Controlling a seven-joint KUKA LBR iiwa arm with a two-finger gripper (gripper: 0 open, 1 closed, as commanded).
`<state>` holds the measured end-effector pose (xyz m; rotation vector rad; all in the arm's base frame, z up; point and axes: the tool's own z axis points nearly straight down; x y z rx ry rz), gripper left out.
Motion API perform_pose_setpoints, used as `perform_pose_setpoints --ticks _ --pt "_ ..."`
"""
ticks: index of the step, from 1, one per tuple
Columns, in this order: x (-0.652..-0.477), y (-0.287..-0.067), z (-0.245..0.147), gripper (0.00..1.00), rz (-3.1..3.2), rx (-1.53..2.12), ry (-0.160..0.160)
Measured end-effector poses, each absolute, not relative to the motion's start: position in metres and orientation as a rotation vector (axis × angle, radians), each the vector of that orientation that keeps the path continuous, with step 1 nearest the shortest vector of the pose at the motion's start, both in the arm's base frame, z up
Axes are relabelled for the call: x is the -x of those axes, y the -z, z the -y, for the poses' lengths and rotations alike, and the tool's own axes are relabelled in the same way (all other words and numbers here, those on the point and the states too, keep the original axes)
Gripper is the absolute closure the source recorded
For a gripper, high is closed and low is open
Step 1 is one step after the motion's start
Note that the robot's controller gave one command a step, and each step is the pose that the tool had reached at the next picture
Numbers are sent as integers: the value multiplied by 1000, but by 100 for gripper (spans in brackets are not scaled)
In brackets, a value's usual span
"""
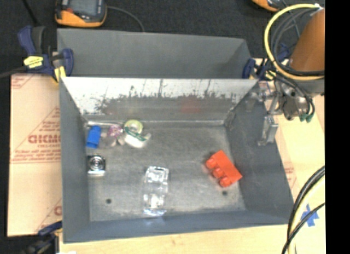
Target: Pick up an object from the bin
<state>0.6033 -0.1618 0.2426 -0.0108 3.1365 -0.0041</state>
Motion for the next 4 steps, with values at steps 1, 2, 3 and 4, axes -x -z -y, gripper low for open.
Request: perform_pose_setpoints --ticks 1,2,3,4 --pt "-537 -160 157 0 -3136 254 -1" --pt "-548 -71 140 0 -3143 66 -1" --pt "-496 -72 143 0 -3119 -321 1" --pt "-519 -72 115 0 -3100 -470 -1"
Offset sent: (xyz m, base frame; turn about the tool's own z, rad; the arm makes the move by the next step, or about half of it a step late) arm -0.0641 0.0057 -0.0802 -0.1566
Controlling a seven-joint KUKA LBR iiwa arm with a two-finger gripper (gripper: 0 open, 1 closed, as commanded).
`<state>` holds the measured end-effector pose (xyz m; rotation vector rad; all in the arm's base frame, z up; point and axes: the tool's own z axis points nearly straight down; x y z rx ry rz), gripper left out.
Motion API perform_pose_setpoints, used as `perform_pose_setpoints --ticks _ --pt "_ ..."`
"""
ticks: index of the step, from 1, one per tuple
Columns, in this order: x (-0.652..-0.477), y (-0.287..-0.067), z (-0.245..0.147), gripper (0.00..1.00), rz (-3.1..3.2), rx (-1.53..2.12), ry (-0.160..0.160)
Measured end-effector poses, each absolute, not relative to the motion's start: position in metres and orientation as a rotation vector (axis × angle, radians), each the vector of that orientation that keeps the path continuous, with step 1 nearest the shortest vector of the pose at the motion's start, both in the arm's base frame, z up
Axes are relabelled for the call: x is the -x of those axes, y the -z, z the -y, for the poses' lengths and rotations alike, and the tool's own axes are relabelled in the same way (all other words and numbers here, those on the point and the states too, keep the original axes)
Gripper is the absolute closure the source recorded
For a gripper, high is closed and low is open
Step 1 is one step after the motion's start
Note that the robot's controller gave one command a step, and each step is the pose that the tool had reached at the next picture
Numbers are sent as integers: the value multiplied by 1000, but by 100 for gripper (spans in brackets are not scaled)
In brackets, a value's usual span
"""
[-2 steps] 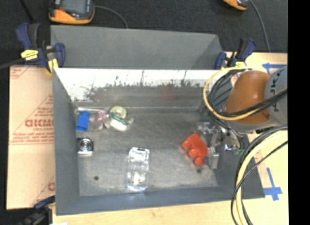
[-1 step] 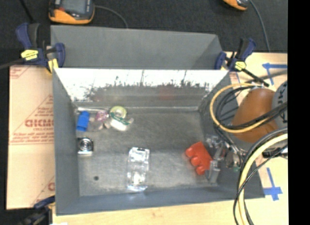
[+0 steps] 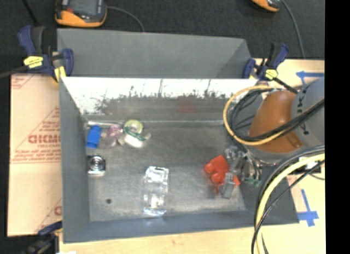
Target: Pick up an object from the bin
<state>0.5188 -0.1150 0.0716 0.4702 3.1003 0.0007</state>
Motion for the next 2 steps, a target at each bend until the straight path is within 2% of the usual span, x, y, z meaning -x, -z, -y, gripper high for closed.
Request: perform_pose_setpoints --ticks 1,2 --pt "-520 -75 116 100 -3098 -465 -1" --pt "-515 -260 91 100 -3105 -392 0"
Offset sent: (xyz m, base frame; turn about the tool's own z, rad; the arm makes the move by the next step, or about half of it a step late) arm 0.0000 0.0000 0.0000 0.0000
